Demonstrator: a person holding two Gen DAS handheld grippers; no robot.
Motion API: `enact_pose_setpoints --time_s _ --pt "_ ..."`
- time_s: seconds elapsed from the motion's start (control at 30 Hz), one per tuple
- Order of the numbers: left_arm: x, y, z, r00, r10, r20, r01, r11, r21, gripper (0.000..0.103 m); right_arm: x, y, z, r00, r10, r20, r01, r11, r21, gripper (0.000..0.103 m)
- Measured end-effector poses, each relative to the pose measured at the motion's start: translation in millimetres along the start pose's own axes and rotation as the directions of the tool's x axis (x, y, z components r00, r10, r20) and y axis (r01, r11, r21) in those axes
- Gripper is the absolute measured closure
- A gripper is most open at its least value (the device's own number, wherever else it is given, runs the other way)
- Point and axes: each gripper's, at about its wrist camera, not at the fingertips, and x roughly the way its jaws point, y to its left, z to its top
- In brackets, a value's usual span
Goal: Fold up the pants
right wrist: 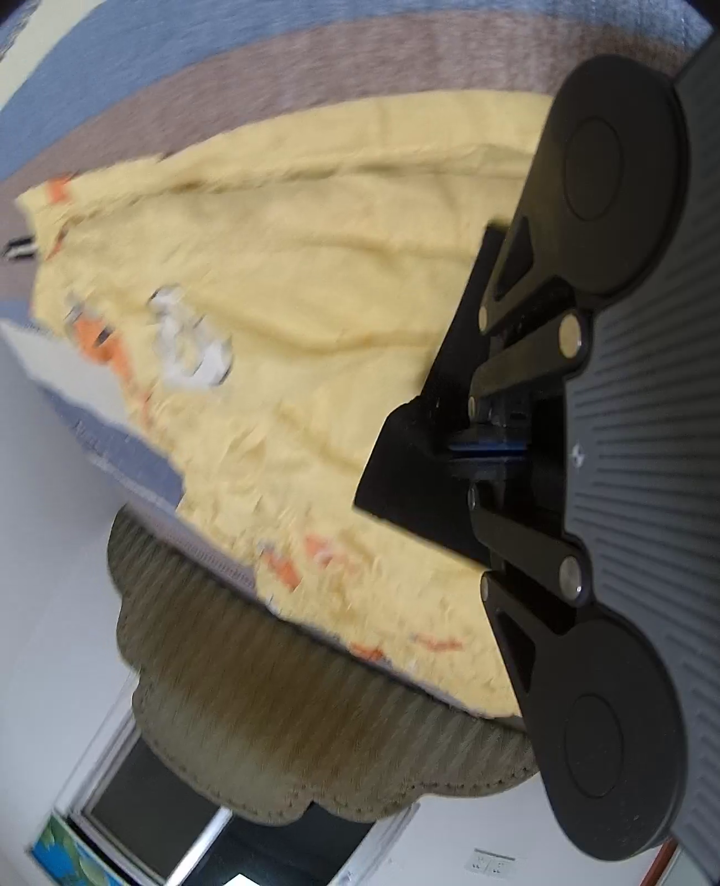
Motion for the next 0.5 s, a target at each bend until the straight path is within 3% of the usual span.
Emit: enact_pose_setpoints --time_s 0.13,0.23,0.3,0.4,0.5 --pt "-0.2 0.4 -0.2 1.000 0.000 0.000 0.000 1.000 0.000 0.003 -11.7 53.8 16.7 0.994 0.107 0.026 -0.106 0.992 -0.065 0.099" --pt "-0.1 0.7 -0.2 1.000 -0.001 -0.001 0.001 1.000 -0.001 0.002 -36.8 94.6 21.9 0.971 0.230 0.071 -0.217 0.964 -0.151 0.099" --pt "0.0 0.9 -0.3 1.000 -0.001 -0.001 0.001 1.000 -0.001 0.002 -54.7 99.8 21.7 0.963 0.248 0.101 -0.229 0.958 -0.172 0.099" --pt "0.0 1.3 -0.4 1.000 -0.001 -0.001 0.001 1.000 0.000 0.002 -68.6 66.5 14.8 0.981 0.149 0.120 -0.130 0.979 -0.157 0.099" --pt "-0.1 1.1 -0.3 1.000 -0.001 -0.001 0.001 1.000 -0.001 0.002 -58.6 0.0 4.5 0.999 -0.022 0.034 0.023 0.999 -0.031 0.099"
